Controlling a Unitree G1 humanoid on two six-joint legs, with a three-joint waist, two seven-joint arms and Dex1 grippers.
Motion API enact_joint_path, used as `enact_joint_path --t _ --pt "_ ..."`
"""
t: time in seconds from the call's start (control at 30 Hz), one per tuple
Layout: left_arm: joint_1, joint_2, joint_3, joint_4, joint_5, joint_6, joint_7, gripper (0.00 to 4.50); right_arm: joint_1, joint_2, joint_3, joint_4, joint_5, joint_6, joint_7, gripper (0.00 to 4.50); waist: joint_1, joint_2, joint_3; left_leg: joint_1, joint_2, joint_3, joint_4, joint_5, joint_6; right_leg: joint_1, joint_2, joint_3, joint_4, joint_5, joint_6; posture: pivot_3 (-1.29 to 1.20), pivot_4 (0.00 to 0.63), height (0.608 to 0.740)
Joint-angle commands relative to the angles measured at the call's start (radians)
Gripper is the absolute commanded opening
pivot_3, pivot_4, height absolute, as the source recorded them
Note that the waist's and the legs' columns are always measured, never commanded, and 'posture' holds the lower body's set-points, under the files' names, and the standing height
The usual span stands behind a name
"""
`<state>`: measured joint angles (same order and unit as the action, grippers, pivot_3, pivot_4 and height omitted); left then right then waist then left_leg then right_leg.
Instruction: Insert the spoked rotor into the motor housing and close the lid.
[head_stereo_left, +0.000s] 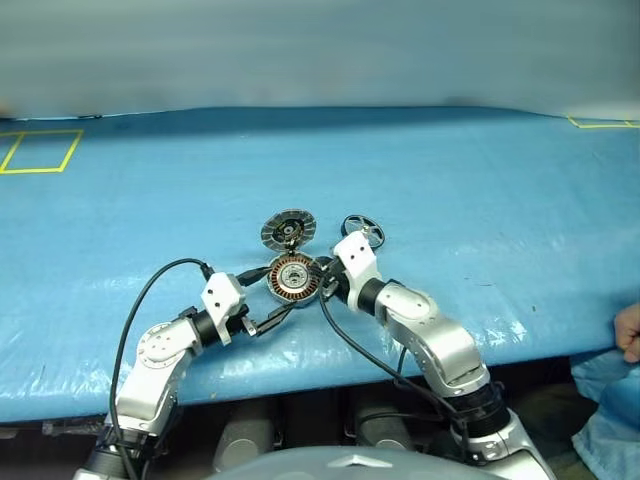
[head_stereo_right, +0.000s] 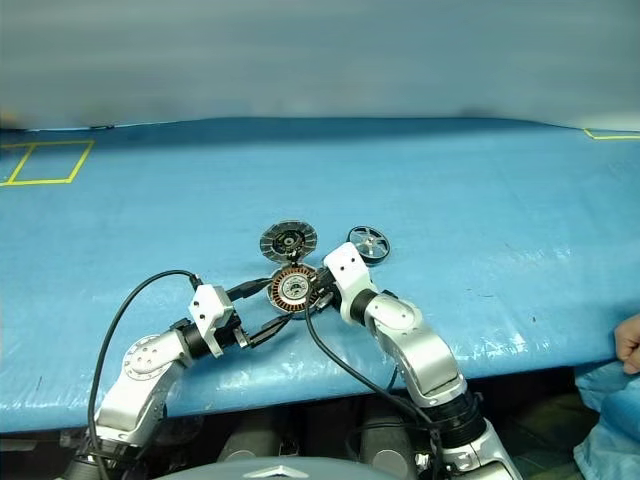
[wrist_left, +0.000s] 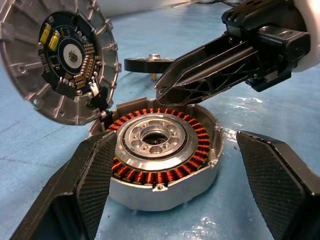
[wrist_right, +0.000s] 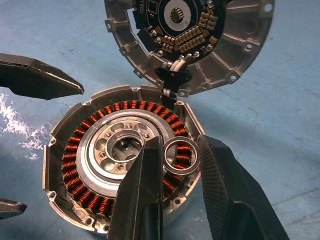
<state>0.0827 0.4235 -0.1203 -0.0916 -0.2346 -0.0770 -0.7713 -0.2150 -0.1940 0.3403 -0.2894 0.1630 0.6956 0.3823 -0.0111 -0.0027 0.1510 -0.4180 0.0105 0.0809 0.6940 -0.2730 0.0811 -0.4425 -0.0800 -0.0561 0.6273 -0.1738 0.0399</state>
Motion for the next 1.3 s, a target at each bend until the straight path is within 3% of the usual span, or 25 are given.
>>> enact_joint_path --t 0.03,0.33,1.3 --pt "0.005 0.006 0.017 -0.035 0.011 -0.01 0.018 4.1 -0.016 0.017 0.026 -0.022 0.0 -0.029 0.019 0.67 0.001 0.0 0.0 0.0 0.0 0.0 0.0 0.0 0.0 0.0 0.0 0.0 0.0 0.0 0.0 0.0 0.15 0.74" --pt "0.007 0.01 0.01 -0.037 0.021 -0.012 0.032 4.1 -0.011 0.031 0.073 -0.016 -0.007 -0.037 0.034 0.67 0.0 0.0 0.0 0.0 0.0 0.0 -0.001 0.0 -0.001 0.0 0.0 -0.001 0.0 0.0 0.0 0.0 0.15 0.74" --pt "-0.003 0.011 0.004 -0.039 0.039 -0.004 0.034 4.1 -0.031 0.048 0.057 0.051 -0.044 -0.078 0.032 0.67 0.0 0.0 0.0 0.0 0.0 0.0 -0.002 0.001 -0.001 0.0 0.0 -0.001 0.0 -0.001 -0.001 0.0 0.15 0.74"
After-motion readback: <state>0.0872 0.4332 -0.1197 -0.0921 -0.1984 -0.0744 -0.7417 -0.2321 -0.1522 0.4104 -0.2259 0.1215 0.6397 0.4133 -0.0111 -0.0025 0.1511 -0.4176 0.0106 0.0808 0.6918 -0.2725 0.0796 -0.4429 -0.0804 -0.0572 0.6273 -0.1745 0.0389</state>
